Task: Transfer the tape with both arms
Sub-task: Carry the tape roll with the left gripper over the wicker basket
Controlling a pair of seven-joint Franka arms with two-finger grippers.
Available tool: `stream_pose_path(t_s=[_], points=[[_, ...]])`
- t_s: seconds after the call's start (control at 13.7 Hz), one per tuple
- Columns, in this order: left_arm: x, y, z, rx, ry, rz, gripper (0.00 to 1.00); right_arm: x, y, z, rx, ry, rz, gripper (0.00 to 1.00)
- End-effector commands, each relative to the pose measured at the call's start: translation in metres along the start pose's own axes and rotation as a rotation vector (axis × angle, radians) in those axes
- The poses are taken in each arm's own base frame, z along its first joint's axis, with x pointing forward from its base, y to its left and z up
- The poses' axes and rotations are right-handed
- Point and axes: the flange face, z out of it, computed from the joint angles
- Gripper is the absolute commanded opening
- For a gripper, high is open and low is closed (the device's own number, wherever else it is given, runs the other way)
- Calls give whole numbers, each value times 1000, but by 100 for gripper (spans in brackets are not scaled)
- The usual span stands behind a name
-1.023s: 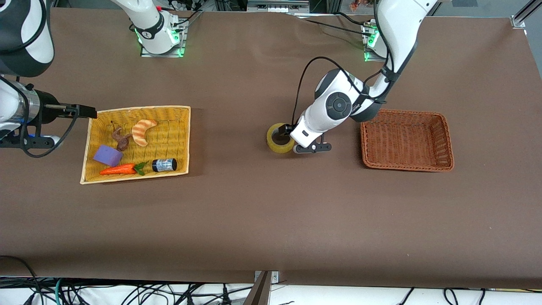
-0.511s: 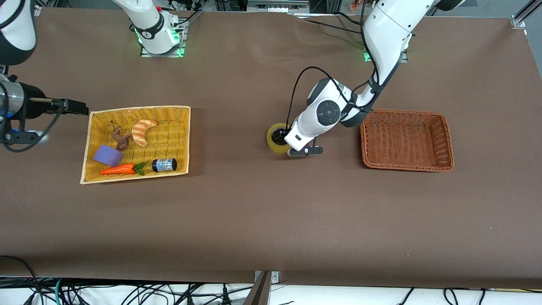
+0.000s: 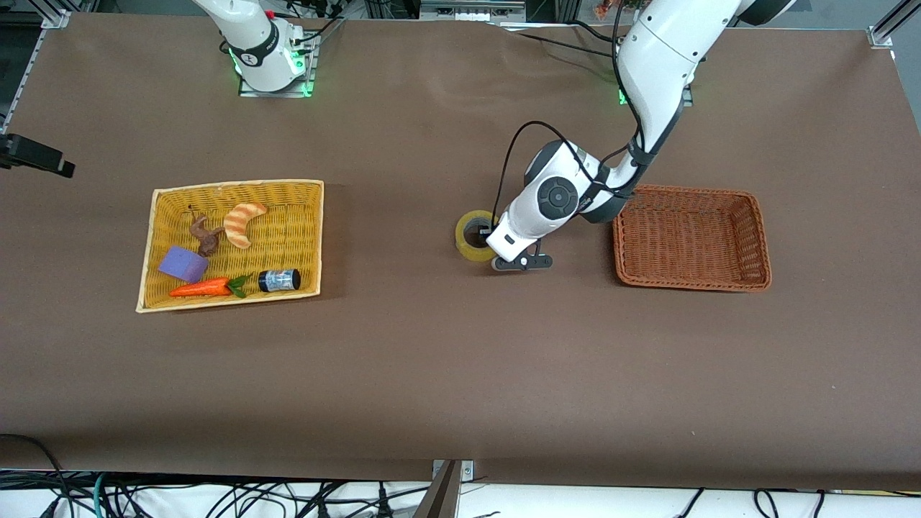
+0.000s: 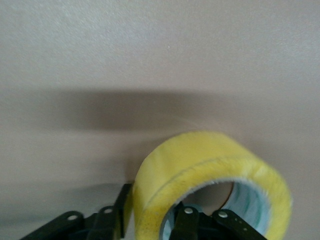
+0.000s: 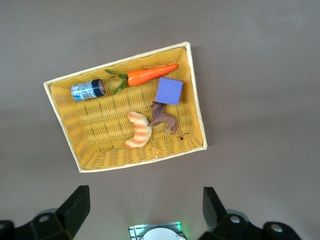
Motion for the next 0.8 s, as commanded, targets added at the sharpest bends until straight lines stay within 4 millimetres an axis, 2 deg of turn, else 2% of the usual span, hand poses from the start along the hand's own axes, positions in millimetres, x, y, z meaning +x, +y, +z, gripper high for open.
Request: stream_pose_path(t_s=[0.0, 0.15, 0.29, 0.37, 0.51, 0.66, 0.73], points=[[4, -1, -28, 31, 16, 31, 0, -6, -14, 6, 9, 12, -31, 100], [7, -7, -64, 53, 12, 33, 0, -11, -29, 7, 2, 18, -61, 100], [22, -37, -109, 69, 1, 89, 0, 1, -30, 21, 6, -7, -65, 100], [33, -62, -131, 78, -17, 127, 0, 6, -29, 25, 4, -20, -67, 100], [52, -126, -181, 84, -47, 185, 0, 13, -30, 19, 5, -7, -66, 100], [57, -191, -238, 80, -83, 272, 0, 14, -32, 18, 2, -2, -67, 100], [58, -227, -256, 74, -113, 319, 0, 14, -31, 17, 2, -1, -65, 100]])
